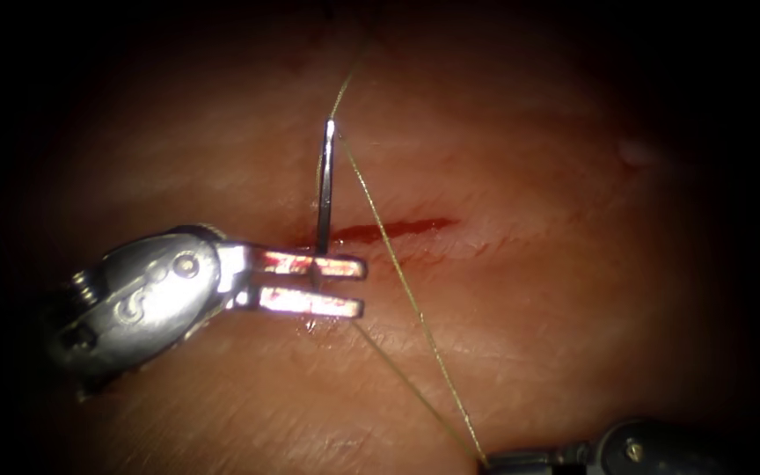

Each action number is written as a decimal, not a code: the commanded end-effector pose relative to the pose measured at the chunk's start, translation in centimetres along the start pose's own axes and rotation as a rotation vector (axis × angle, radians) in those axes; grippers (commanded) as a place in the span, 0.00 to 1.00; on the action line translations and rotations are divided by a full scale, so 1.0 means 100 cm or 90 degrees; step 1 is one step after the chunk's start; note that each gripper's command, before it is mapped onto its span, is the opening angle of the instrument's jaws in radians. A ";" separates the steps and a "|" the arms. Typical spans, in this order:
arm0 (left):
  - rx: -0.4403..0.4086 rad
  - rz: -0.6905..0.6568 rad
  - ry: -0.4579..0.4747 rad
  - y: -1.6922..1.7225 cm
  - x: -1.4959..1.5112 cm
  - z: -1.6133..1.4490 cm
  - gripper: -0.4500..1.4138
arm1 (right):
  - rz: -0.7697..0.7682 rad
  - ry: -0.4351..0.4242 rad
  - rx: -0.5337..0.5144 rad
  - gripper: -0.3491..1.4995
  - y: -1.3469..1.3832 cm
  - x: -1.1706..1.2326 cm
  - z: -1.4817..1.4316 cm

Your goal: Wound Closure

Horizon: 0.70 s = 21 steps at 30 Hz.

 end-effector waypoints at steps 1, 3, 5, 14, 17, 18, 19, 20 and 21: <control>0.004 -0.001 0.000 -0.0004 -0.0003 -0.0003 0.00 | -0.023 0.004 -0.006 0.49 0.0008 0.0003 0.0013; 0.002 -0.003 0.001 -0.0002 0.0002 -0.0018 0.00 | -0.040 0.007 -0.024 0.75 0.0011 0.0005 0.0016; 0.002 -0.006 -0.001 0.0002 0.0007 -0.0038 0.00 | -0.062 0.007 -0.032 0.81 0.0013 0.0005 0.0017; 0.015 -0.010 -0.013 0.0005 0.0013 -0.0079 0.00 | -0.089 0.014 -0.036 0.84 0.0023 0.0011 0.0012; 0.022 -0.012 -0.015 0.0005 0.0016 -0.0089 0.00 | -0.082 0.016 -0.059 0.80 0.0045 0.0014 0.0020; 0.022 -0.012 -0.015 0.0005 0.0016 -0.0089 0.00 | -0.082 0.016 -0.059 0.80 0.0045 0.0014 0.0020; 0.022 -0.013 -0.015 0.0005 0.0017 -0.0090 0.00 | -0.080 0.016 -0.068 0.80 0.0051 0.0014 0.0023; 0.022 -0.014 -0.015 0.0004 0.0018 -0.0091 0.00 | -0.078 0.017 -0.080 0.79 0.0059 0.0015 0.0027; 0.022 -0.015 -0.015 0.0004 0.0020 -0.0093 0.00 | -0.076 0.018 -0.090 0.79 0.0066 0.0015 0.0031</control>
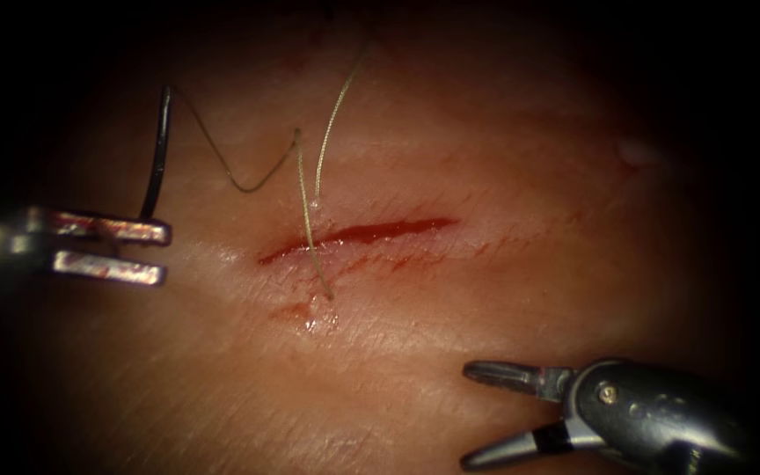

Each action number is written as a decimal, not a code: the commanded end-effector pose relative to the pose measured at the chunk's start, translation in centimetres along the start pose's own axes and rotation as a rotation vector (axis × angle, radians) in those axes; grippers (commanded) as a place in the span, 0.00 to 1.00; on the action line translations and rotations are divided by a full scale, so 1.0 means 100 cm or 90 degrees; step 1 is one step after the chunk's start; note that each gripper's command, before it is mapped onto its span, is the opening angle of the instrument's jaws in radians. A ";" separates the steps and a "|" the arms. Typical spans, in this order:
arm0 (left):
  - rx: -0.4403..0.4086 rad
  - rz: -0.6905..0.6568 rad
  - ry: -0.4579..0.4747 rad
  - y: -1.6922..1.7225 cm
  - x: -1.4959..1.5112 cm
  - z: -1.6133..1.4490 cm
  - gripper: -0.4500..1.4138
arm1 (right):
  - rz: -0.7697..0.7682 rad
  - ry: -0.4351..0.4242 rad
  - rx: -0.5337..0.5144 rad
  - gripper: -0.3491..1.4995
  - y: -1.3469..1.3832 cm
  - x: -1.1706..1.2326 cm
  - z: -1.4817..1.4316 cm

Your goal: Wound Closure

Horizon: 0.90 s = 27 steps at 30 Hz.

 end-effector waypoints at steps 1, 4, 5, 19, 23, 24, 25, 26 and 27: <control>0.000 0.000 0.000 -0.0005 -0.0004 0.0002 0.00 | 0.001 0.001 -0.015 0.78 0.0016 -0.0001 0.0019; 0.002 -0.002 0.000 -0.0007 -0.0001 0.0001 0.00 | 0.003 0.002 -0.046 0.76 0.0033 -0.0006 0.0039; 0.002 -0.002 0.000 -0.0007 -0.0001 0.0000 0.00 | 0.004 -0.003 -0.057 0.75 0.0037 -0.0009 0.0048; 0.012 -0.003 -0.003 -0.0014 -0.0004 -0.0001 0.00 | -0.046 -0.038 -0.093 0.69 0.0058 -0.0021 0.0113; 0.014 -0.003 -0.004 -0.0014 -0.0004 -0.0001 0.00 | -0.049 -0.048 -0.089 0.68 0.0060 -0.0026 0.0126; 0.014 -0.003 -0.004 -0.0014 -0.0004 -0.0001 0.00 | -0.050 -0.051 -0.087 0.68 0.0060 -0.0027 0.0129; 0.014 -0.003 -0.004 -0.0014 -0.0004 -0.0002 0.00 | -0.051 -0.053 -0.085 0.67 0.0060 -0.0028 0.0133; 0.014 -0.003 -0.004 -0.0014 -0.0004 -0.0001 0.00 | -0.051 -0.053 -0.082 0.66 0.0060 -0.0029 0.0136; 0.015 -0.003 -0.004 -0.0014 -0.0004 -0.0002 0.00 | -0.051 -0.053 -0.080 0.65 0.0060 -0.0029 0.0138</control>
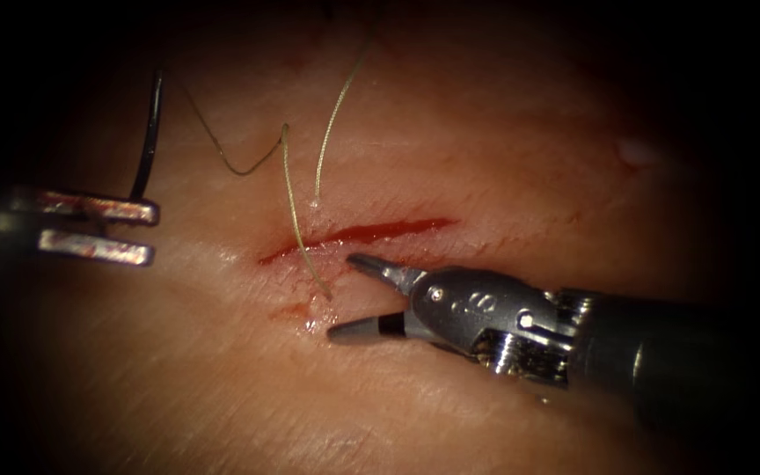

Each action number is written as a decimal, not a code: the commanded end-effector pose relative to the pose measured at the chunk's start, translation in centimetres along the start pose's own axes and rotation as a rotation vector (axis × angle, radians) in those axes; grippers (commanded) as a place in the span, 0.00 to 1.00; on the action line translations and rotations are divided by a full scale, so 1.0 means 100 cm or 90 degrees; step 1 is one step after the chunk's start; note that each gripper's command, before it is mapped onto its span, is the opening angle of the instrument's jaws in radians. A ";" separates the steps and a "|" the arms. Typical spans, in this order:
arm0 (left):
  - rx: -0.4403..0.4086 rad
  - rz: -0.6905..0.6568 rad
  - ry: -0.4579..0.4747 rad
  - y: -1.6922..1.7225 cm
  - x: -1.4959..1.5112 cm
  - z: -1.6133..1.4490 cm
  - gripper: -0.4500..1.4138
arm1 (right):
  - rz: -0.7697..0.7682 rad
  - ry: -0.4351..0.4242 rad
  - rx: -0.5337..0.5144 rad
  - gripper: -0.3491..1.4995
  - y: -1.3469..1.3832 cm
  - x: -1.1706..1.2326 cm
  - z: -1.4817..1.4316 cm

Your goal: Wound Closure

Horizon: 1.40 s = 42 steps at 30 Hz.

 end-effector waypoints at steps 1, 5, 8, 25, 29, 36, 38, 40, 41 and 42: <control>0.000 0.001 0.000 -0.0006 -0.0005 0.0003 0.00 | -0.002 0.001 0.002 0.64 0.0000 0.0001 0.0014; 0.001 0.002 0.000 -0.0006 -0.0006 0.0003 0.00 | -0.002 -0.004 0.009 0.58 0.0000 0.0002 0.0023; 0.001 0.002 0.000 -0.0007 -0.0007 0.0003 0.00 | -0.003 -0.008 0.014 0.52 0.0001 0.0001 0.0028; 0.010 0.004 -0.001 -0.0015 -0.0015 0.0009 0.00 | 0.018 -0.031 0.092 0.00 -0.0025 -0.0026 -0.0052; 0.027 0.004 0.009 -0.0021 -0.0020 0.0025 0.00 | 0.020 -0.032 0.078 0.00 -0.0037 -0.0033 -0.0091; 0.037 0.003 0.025 -0.0021 -0.0018 0.0057 0.00 | 0.032 -0.040 0.089 0.00 -0.0068 -0.0054 -0.0155; 0.034 0.003 0.026 -0.0019 -0.0016 0.0062 0.00 | 0.037 -0.044 0.091 0.00 -0.0080 -0.0058 -0.0168; 0.033 0.003 0.026 -0.0018 -0.0016 0.0063 0.00 | 0.037 -0.048 0.098 0.00 -0.0093 -0.0061 -0.0182; 0.032 0.003 0.026 -0.0018 -0.0016 0.0062 0.00 | 0.040 -0.048 0.103 0.00 -0.0099 -0.0062 -0.0188; 0.032 0.003 0.026 -0.0018 -0.0016 0.0062 0.00 | 0.039 -0.048 0.107 0.00 -0.0107 -0.0062 -0.0195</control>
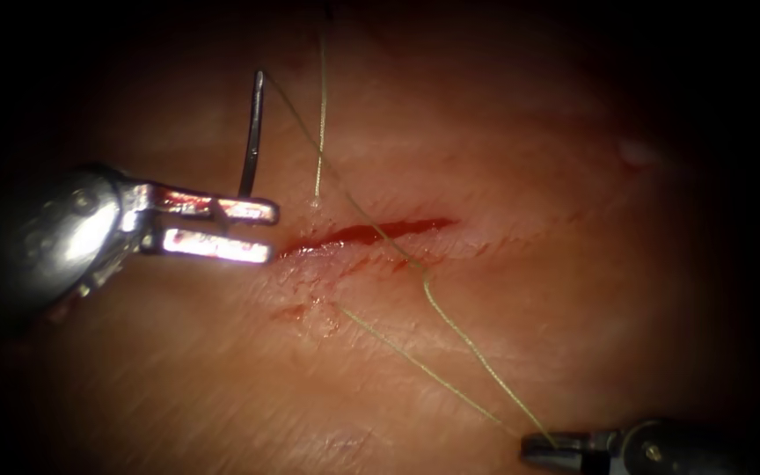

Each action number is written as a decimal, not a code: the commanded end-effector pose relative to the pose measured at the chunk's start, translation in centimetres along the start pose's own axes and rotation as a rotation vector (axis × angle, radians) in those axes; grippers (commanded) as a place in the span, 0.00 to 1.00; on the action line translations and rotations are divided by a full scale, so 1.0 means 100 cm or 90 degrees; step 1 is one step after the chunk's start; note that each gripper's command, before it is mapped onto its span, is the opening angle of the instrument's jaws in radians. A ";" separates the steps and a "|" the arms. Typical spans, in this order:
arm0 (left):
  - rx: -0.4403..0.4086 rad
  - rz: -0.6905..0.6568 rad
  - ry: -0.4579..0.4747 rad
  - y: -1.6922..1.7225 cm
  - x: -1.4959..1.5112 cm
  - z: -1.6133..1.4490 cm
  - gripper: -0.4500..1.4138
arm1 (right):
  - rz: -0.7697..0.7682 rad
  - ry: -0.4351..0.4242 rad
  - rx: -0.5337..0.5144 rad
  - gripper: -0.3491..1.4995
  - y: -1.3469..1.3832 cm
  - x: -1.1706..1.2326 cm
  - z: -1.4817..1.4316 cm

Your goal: Wound Closure

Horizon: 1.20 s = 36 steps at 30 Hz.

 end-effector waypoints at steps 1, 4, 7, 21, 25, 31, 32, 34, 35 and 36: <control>-0.003 0.002 0.000 -0.0005 -0.0005 0.0002 0.00 | 0.004 -0.001 0.008 0.00 -0.0015 -0.0005 0.0000; -0.003 0.002 0.001 -0.0005 -0.0004 0.0001 0.00 | 0.004 -0.004 0.019 0.00 -0.0033 -0.0003 -0.0009; -0.004 0.001 0.001 -0.0005 -0.0003 -0.0002 0.00 | 0.008 -0.006 0.019 0.00 -0.0044 0.0005 -0.0013; -0.003 -0.014 -0.003 -0.0005 0.0015 -0.0077 0.00 | -0.005 0.018 0.017 0.82 -0.0033 0.0024 -0.0012; 0.010 -0.015 -0.007 -0.0006 0.0019 -0.0097 0.00 | -0.007 0.041 0.014 0.80 -0.0028 0.0026 -0.0015; 0.026 -0.014 -0.012 -0.0007 0.0021 -0.0102 0.00 | -0.012 0.046 -0.046 0.77 0.0008 0.0037 0.0000; 0.027 -0.014 -0.013 -0.0007 0.0021 -0.0103 0.00 | -0.010 0.047 -0.066 0.77 0.0018 0.0039 0.0006; 0.027 -0.015 -0.013 -0.0007 0.0021 -0.0104 0.00 | -0.012 0.050 -0.089 0.77 0.0033 0.0042 0.0015; 0.027 -0.015 -0.013 -0.0008 0.0021 -0.0107 0.00 | -0.011 0.057 -0.110 0.77 0.0049 0.0046 0.0026; 0.027 -0.015 -0.013 -0.0008 0.0021 -0.0107 0.00 | -0.011 0.057 -0.110 0.77 0.0049 0.0046 0.0026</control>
